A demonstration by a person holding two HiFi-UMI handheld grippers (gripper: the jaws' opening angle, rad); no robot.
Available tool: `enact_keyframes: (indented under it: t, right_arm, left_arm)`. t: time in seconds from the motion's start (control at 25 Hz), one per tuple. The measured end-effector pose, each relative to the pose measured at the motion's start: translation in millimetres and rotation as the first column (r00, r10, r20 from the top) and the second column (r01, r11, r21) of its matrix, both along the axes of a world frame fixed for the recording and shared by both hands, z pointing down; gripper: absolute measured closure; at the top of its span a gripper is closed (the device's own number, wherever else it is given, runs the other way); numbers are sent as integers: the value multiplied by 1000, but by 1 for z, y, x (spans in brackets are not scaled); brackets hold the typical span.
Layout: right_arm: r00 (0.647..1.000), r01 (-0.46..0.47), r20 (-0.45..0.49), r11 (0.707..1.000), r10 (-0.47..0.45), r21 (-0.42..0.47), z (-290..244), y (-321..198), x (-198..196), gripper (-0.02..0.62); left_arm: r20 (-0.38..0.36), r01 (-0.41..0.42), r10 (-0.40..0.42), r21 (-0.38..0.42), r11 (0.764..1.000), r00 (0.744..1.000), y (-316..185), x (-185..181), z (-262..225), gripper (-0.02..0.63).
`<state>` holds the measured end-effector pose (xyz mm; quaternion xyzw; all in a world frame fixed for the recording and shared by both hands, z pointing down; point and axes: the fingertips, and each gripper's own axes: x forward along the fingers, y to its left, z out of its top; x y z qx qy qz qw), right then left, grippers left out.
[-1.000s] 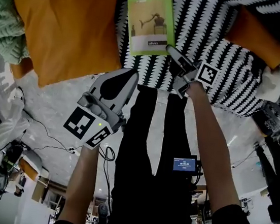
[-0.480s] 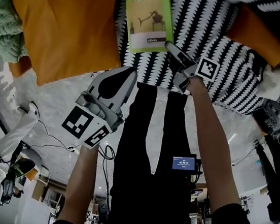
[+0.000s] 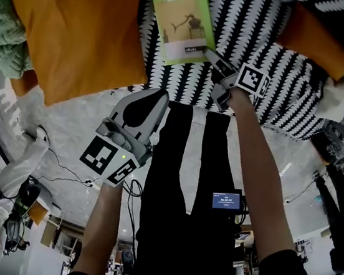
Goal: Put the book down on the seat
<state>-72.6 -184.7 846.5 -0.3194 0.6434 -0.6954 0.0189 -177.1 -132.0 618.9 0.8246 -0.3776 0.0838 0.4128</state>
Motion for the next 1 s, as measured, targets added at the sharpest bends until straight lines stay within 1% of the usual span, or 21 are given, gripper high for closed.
enact_keyframes:
  t: [0.08, 0.12, 0.2, 0.28, 0.44, 0.6, 0.72, 0.8, 1.0]
  right_arm:
    - [998, 10, -60, 1000, -10, -14, 6, 2, 5, 335]
    - [997, 9, -73, 1000, -10, -22, 8, 3, 6, 326]
    - [998, -4, -70, 999, 1, -40, 12, 5, 7, 314]
    - [996, -7, -95, 999, 1, -53, 19, 5, 12, 303]
    - [982, -3, -191, 998, -10, -67, 34, 7, 26, 286]
    - [967, 22, -250, 996, -43, -85, 41, 11, 31, 267]
    - [961, 34, -270, 994, -62, -108, 43, 17, 34, 265]
    - [960, 25, -276, 993, -56, -114, 43, 19, 36, 265]
    - [968, 0, -250, 992, -32, -128, 38, 22, 40, 267]
  left_arm:
    - [0, 1, -1, -3, 1000, 1000, 2, 0, 0, 594]
    - [0, 2, -2, -5, 1000, 1000, 3, 1, -1, 594]
    - [1, 2, -2, -11, 1000, 1000, 5, 3, 1, 594]
    - [1, 1, -1, -16, 1000, 1000, 5, 6, 5, 594]
    - [-4, -4, 4, -23, 1000, 1000, 5, 12, 11, 594]
    - [-10, -14, 14, -25, 1000, 1000, 6, 16, 11, 594]
    - [-12, -21, 21, -33, 999, 1000, 9, 20, 11, 594]
    - [-14, -32, 32, -35, 999, 999, 11, 24, 10, 594]
    - [-23, -48, 47, -35, 998, 999, 11, 31, 5, 594]
